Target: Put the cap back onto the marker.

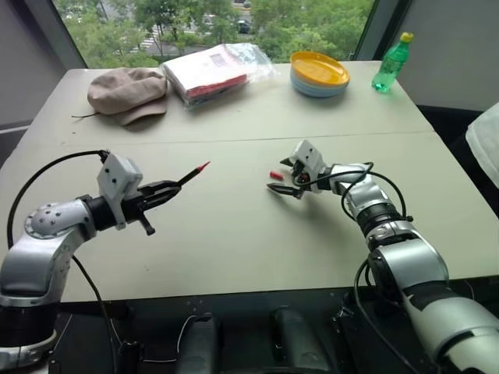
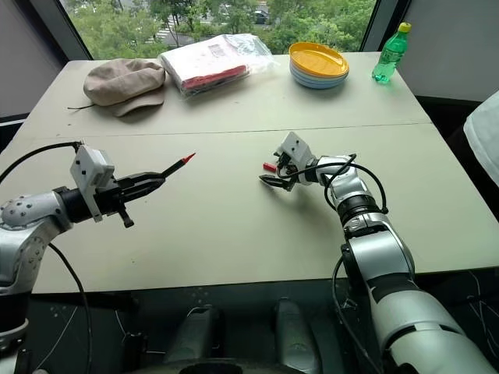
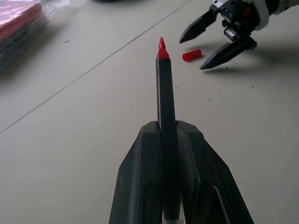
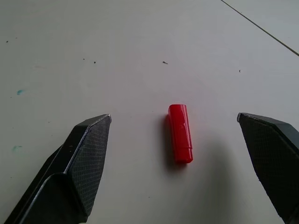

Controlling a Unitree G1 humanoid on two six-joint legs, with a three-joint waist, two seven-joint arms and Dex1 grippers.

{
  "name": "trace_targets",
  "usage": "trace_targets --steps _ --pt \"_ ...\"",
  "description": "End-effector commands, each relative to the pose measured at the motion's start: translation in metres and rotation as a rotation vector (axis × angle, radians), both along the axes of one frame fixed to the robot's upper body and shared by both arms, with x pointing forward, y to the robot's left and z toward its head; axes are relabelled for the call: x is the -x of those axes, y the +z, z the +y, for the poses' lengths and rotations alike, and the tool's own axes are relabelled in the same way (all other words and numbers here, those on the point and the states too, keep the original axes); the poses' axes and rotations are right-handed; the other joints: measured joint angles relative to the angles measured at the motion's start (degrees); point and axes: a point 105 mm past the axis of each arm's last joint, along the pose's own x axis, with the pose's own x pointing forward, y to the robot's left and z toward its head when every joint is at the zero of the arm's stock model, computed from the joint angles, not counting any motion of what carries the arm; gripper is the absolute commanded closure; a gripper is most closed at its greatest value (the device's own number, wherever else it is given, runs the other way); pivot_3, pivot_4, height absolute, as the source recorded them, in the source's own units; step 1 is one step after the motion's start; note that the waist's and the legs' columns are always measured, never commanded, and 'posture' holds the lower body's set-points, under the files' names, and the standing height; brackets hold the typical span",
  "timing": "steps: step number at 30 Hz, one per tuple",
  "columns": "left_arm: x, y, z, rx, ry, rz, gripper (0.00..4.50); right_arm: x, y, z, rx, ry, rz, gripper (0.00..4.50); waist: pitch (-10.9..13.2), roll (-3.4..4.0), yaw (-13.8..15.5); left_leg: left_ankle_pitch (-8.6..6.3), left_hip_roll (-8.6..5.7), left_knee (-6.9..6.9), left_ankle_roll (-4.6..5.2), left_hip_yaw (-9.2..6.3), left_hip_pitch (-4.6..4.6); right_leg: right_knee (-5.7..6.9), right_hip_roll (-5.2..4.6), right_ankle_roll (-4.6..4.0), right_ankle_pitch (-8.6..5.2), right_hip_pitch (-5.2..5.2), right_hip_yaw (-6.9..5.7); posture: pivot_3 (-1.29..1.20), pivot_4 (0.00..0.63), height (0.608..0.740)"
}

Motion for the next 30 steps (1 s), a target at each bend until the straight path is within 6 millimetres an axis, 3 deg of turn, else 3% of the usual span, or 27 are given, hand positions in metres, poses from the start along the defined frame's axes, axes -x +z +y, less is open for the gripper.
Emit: trace_targets --steps 1,14,18,24,30 --pt "0.003 0.012 -0.001 -0.011 -0.007 -0.049 4.44 -0.005 0.01 0.002 -0.045 -0.019 -0.018 0.0 0.0 0.0 -0.4 0.0 0.0 -0.01 0.0 0.0 0.0 0.0 0.0 0.0 0.0 0.0 0.0 0.0 0.15 0.74" --pt "0.001 0.016 -0.002 -0.013 -0.003 -0.064 4.44 -0.002 -0.008 0.003 -0.047 -0.037 0.046 0.0 0.0 0.0 -0.5 0.0 0.0 -0.02 0.0 0.0 0.03 0.01 0.0 0.0 0.0 0.01 0.01 0.0 0.15 0.74" --pt "0.001 0.015 -0.001 -0.02 -0.002 -0.065 4.5 -0.001 -0.01 0.005 -0.047 -0.03 0.052 1.31 0.0 0.0 -0.6 0.0 0.0 -0.02 0.0 0.0 0.05 0.02 0.01 0.0 0.0 0.01 0.01 0.0 0.15 0.74" --pt "0.002 0.011 -0.002 -0.02 -0.003 -0.056 4.5 0.001 -0.011 0.009 -0.046 -0.015 0.053 4.38 0.0 0.0 -0.5 0.0 0.0 -0.02 0.0 0.0 0.06 0.04 0.0 0.0 0.01 0.03 0.02 0.0 0.15 0.74" --pt "0.001 0.007 -0.005 -0.043 -0.034 -0.055 4.5 0.0 -0.006 0.011 -0.023 0.005 0.016 4.49 0.0 0.0 -0.5 0.0 0.0 -0.02 0.0 0.0 0.06 0.03 0.0 0.0 0.01 0.03 0.02 0.0 0.15 0.74"
